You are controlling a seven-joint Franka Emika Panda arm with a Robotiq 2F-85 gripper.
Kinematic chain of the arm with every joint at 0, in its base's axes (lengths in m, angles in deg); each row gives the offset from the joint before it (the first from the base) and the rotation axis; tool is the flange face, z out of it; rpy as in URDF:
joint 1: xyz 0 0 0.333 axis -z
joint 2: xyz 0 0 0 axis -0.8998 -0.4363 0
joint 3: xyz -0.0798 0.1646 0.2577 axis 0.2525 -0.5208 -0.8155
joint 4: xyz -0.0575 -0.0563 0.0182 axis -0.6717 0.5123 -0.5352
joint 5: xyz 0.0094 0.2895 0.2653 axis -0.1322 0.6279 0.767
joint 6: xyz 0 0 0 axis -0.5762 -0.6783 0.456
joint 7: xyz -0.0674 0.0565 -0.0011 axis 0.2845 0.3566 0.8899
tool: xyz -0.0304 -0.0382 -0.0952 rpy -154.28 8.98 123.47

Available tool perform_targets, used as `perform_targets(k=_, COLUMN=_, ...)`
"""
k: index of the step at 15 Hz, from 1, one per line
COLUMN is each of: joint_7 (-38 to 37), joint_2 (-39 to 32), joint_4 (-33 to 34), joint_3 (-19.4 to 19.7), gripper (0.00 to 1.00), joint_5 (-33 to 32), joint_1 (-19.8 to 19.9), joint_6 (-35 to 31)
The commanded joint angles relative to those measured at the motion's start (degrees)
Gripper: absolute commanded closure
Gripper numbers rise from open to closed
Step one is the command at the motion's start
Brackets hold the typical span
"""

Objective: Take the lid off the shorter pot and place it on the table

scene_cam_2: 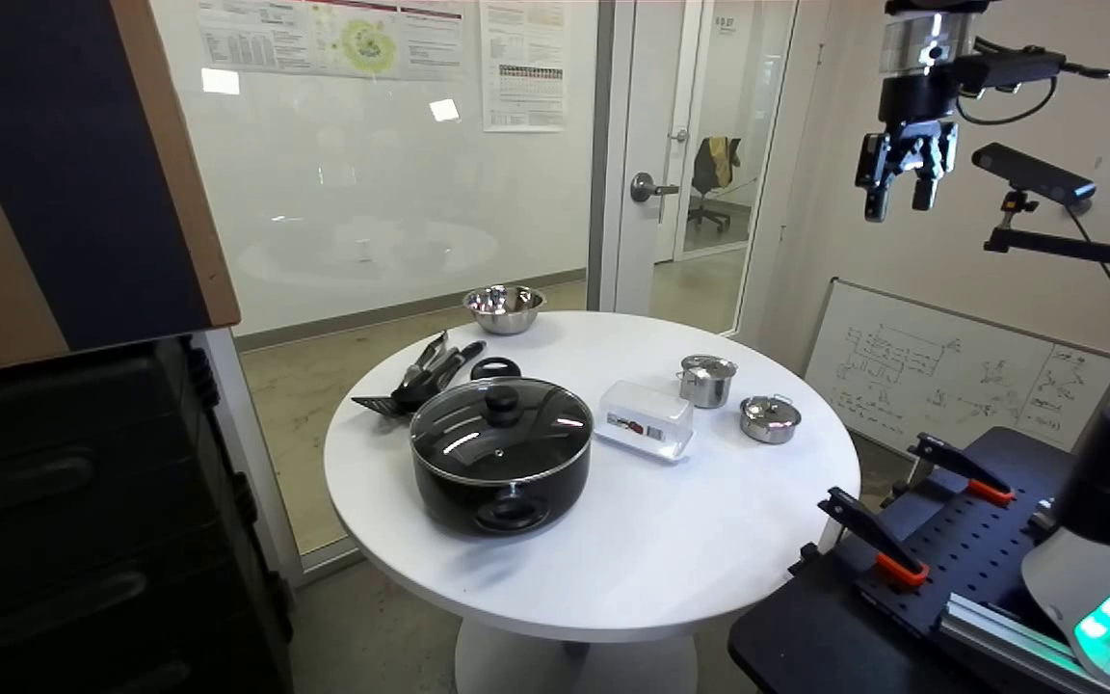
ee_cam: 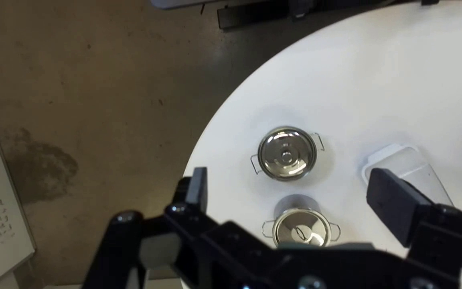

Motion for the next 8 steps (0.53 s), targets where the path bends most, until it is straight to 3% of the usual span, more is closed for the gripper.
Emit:
perform_targets(k=1, joint_7=-0.03, joint_2=-1.61, joint_4=0.13, joint_3=0.70, gripper=0.00, joint_5=-0.07, joint_1=-0.12, joint_6=0.39)
perform_targets(k=5, joint_7=-0.02, joint_2=-5.77, joint_4=1.08, joint_3=1.11, gripper=0.00, joint_5=-0.04, joint_1=-0.13, joint_6=0.35)
perform_targets(k=8, joint_7=-0.68, joint_2=-4.45, joint_4=-2.54, joint_3=0.18, gripper=0.00, joint_5=-1.47, joint_1=-0.98, joint_6=-12.04)
